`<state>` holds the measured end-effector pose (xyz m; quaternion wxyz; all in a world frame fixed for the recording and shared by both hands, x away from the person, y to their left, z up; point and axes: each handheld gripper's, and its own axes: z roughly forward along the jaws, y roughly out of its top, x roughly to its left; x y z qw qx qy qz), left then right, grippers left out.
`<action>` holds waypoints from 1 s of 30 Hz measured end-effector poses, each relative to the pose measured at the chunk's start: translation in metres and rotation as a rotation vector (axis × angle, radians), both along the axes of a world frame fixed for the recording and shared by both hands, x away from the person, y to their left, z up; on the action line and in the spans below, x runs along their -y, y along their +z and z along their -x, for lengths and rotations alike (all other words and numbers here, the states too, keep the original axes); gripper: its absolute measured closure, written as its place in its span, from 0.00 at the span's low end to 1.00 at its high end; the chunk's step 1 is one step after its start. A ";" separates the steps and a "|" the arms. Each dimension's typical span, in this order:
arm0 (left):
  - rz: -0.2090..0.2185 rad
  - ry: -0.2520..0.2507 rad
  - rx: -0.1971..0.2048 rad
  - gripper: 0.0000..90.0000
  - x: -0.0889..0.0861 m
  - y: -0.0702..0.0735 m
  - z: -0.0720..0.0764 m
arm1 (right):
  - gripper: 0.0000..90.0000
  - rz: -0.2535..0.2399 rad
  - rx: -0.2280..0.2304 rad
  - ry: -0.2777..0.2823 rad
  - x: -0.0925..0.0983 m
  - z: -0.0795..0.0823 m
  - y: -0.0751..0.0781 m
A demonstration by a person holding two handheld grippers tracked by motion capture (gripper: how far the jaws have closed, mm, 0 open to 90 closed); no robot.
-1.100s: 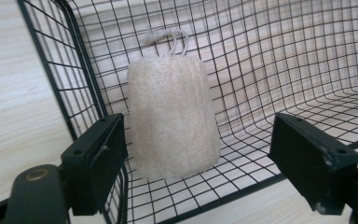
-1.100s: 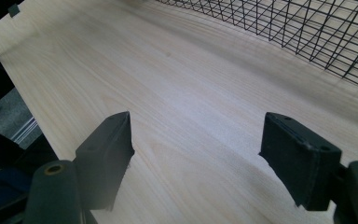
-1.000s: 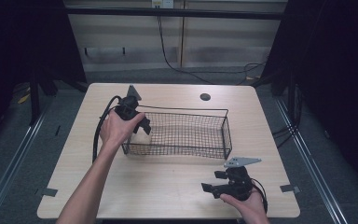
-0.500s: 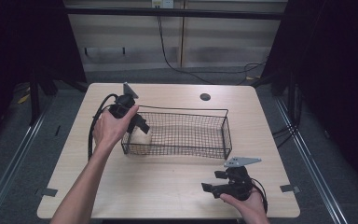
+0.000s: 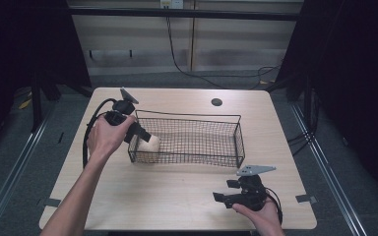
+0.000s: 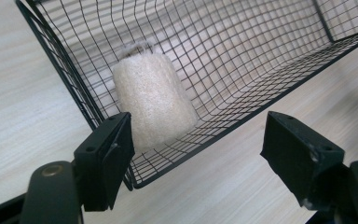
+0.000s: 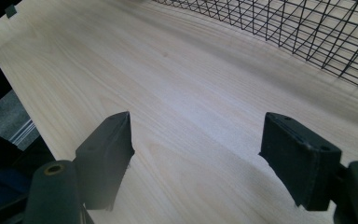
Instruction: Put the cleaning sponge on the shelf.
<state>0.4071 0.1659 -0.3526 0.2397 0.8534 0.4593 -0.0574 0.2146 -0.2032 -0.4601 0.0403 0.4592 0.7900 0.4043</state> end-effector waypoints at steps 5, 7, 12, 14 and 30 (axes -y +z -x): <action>0.041 -0.009 0.012 0.27 -0.006 0.004 0.007 | 0.27 0.001 0.000 -0.003 0.001 0.000 0.000; 0.078 -0.019 0.010 0.27 -0.008 0.003 0.009 | 0.27 0.000 0.000 -0.003 0.001 0.000 0.000; 0.100 -0.051 -0.003 0.24 -0.013 0.002 0.012 | 0.27 0.000 -0.001 -0.004 0.000 0.000 0.000; 0.099 -0.052 0.002 0.25 -0.019 0.004 0.016 | 0.27 -0.001 -0.001 -0.005 0.000 0.000 0.000; 0.159 -0.070 0.072 0.26 -0.050 -0.005 0.050 | 0.27 0.001 -0.004 -0.008 0.000 -0.001 -0.001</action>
